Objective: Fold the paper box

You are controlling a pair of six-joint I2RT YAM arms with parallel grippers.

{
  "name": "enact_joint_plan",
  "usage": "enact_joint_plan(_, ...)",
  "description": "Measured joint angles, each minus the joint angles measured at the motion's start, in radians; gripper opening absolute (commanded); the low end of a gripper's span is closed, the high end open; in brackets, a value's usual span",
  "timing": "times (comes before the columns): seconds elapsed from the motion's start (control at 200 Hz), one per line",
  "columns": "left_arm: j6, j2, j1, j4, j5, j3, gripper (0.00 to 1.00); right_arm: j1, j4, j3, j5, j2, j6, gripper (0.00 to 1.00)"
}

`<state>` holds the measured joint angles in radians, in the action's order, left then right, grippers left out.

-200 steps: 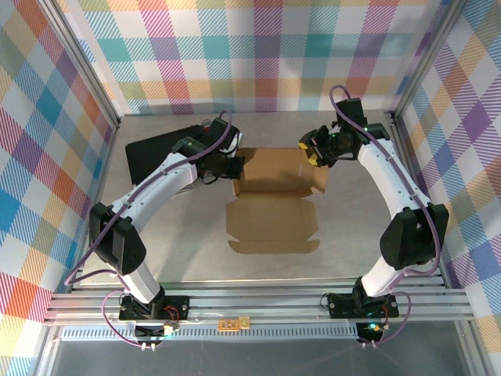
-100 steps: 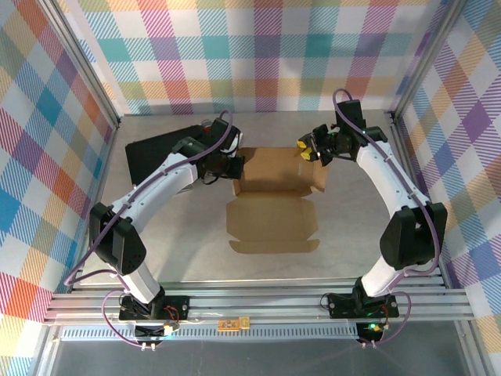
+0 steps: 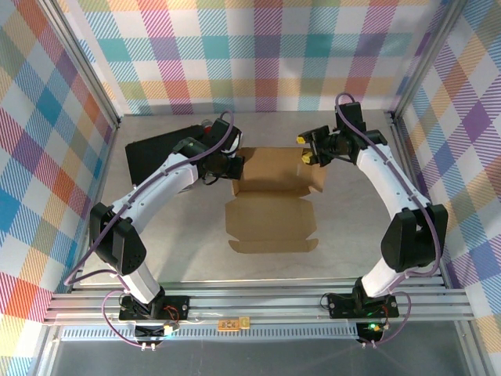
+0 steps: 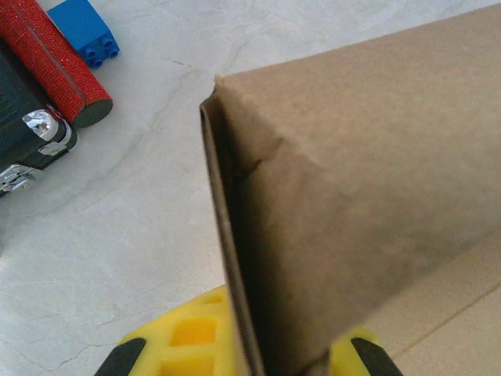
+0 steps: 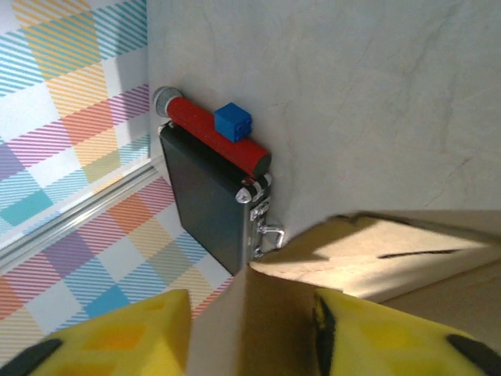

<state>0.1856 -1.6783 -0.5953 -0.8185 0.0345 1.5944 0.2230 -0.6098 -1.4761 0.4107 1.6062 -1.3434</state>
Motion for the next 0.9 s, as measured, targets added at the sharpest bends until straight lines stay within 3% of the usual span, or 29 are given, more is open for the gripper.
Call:
enact_joint_plan(0.185,0.000,0.000,0.000,-0.010,0.018,0.011,0.00,-0.002,-0.012,0.150,-0.088,-0.210,0.113,0.54)
enact_joint_plan(0.385,0.000,0.000,0.000,-0.022,0.028,0.011,0.00,-0.002,0.026,0.431,-0.123,-0.462,0.232,0.44)
enact_joint_plan(0.555,0.000,0.000,0.000,-0.031,0.028,0.024,0.00,0.000,0.056,0.531,-0.114,-0.380,0.316,0.40)
enact_joint_plan(0.9,0.000,0.000,0.000,-0.045,0.027,0.047,0.00,0.020,0.143,0.506,-0.110,-0.209,0.412,0.29)
